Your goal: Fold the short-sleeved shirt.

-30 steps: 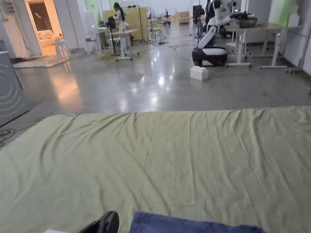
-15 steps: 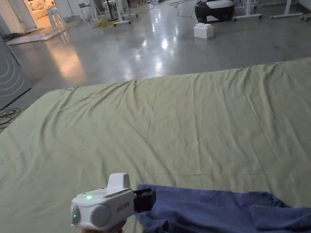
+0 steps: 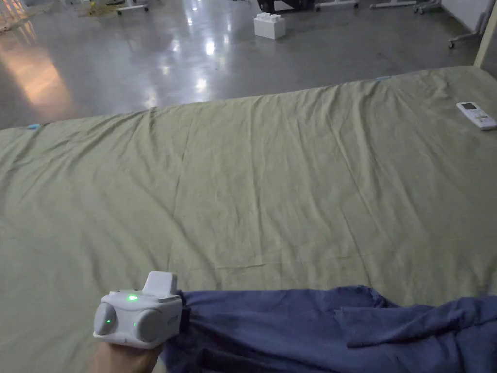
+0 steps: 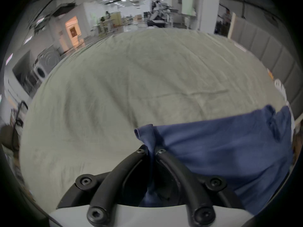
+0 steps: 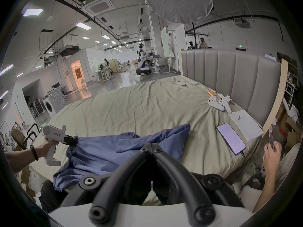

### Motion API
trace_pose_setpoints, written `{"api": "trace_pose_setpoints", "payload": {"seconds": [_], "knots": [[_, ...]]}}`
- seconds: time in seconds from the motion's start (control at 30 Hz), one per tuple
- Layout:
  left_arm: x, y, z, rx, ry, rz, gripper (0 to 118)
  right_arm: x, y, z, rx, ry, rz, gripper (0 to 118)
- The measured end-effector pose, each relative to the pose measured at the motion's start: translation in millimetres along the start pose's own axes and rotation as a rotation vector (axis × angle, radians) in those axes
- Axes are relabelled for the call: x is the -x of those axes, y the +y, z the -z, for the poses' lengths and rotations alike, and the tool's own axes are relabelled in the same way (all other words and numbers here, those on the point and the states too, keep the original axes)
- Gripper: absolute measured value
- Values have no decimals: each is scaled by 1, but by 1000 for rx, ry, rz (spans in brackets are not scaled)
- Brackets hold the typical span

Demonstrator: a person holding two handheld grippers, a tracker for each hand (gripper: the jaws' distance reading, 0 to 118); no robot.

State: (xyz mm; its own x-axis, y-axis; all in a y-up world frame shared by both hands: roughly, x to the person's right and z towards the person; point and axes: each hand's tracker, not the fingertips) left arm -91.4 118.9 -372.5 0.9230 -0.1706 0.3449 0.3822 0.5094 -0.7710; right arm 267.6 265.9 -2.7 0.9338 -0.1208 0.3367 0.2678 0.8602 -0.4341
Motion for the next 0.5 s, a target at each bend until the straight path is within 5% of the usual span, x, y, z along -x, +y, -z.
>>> {"api": "trace_pose_setpoints", "payload": {"seconds": [0.1,0.2,0.3,0.33,0.5], "knots": [[-18,2,10,32,59,163,7,-8,2,14,6,4,8,0],[-15,5,20,42,49,155,6,-23,10,49,19,-1,11,5],[-14,11,19,73,39,171,6,-47,16,103,132,-31,93,72],[-12,13,19,81,36,178,6,-54,17,122,167,-34,100,77],[-9,15,13,88,11,137,6,-89,15,210,275,-172,214,77]]}}
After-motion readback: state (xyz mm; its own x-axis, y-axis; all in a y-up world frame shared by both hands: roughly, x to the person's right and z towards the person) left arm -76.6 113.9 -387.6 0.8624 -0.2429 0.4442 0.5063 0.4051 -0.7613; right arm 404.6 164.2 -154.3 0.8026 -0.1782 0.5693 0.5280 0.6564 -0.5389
